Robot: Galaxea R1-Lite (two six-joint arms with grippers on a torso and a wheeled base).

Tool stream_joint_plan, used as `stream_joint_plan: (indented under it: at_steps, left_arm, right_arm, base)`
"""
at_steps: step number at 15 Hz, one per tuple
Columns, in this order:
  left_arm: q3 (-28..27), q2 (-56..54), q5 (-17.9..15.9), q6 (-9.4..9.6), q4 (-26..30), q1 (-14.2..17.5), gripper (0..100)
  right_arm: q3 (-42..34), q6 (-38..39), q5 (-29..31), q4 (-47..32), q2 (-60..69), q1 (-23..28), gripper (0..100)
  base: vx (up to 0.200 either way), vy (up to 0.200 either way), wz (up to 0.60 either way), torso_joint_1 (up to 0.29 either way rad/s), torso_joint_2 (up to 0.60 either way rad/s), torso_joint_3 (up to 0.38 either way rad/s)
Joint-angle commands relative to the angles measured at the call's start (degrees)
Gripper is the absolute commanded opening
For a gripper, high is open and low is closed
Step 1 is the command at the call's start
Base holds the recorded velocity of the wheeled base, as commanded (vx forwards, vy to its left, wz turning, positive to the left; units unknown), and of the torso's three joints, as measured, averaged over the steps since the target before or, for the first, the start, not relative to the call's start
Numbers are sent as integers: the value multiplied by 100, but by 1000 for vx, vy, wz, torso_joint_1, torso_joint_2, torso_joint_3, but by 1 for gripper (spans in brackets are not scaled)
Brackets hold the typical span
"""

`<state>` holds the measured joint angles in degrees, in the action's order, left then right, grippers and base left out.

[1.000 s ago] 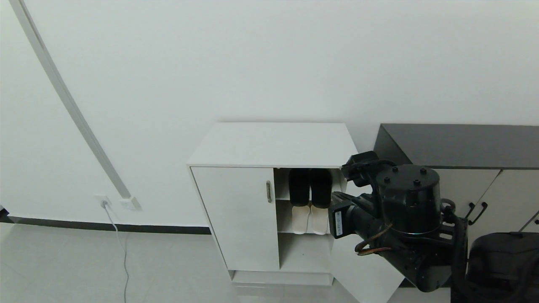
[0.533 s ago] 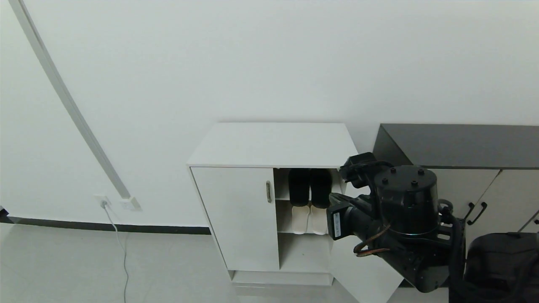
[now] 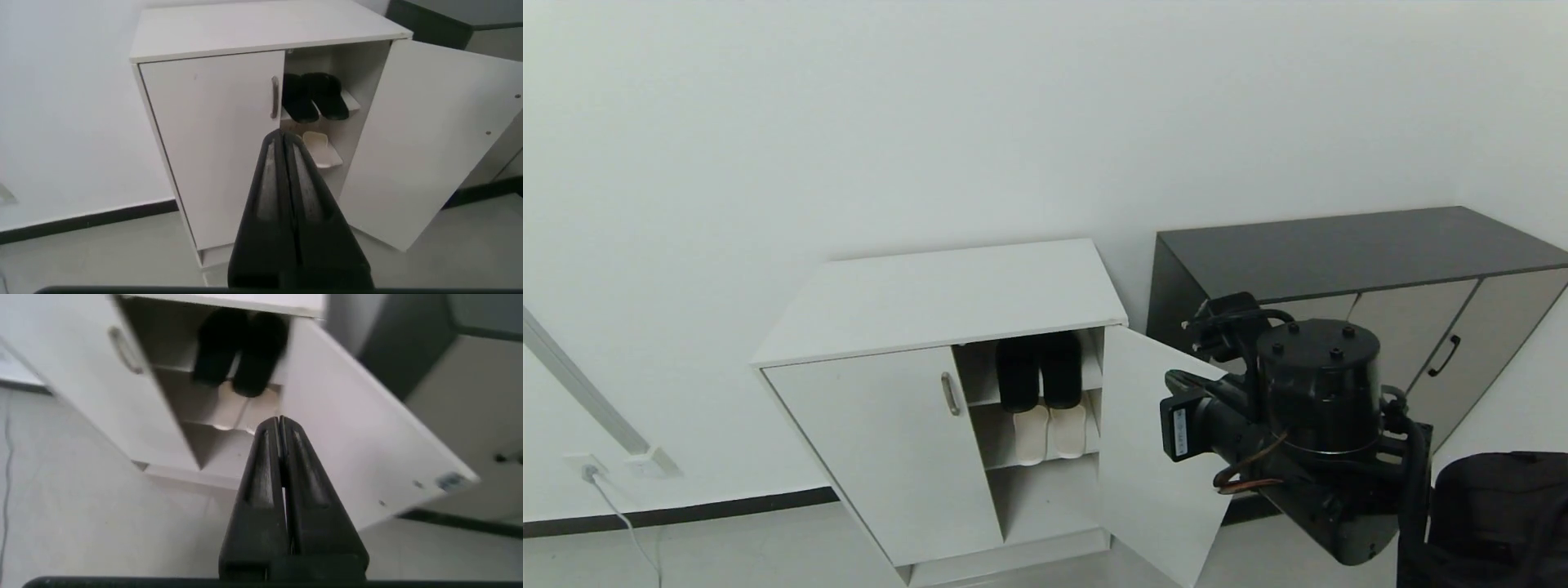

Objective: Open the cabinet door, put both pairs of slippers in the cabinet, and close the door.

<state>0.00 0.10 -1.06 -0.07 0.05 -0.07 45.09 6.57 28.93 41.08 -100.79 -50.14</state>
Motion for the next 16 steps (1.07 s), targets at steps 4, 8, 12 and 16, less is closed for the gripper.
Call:
stream_joint_plan:
  at_steps: [4, 8, 12, 16]
  left_arm:
    - [0, -1, 1, -10, -5, -1, 0]
    - [0, -1, 1, -10, -5, -1, 0]
    - [0, -1, 1, -10, -5, -1, 0]
    - [0, -1, 1, -10, -5, -1, 0]
  right_arm:
    - [-18, -7, -1, 67, -28, 39, 0]
    - [-88, -112, 8, 286, -90, 66, 0]
    - [-124, -209, 8, 515, -99, 83, 0]
    - [-62, -297, 8, 532, -248, 285, 0]
  base:
    - [0, 0, 0, 0, 0, 0]
    - [-50, 0, 0, -1, 1, 2]
    - [-200, 0, 0, 11, 6, 4]
    - [-100, 0, 0, -8, -1, 0]
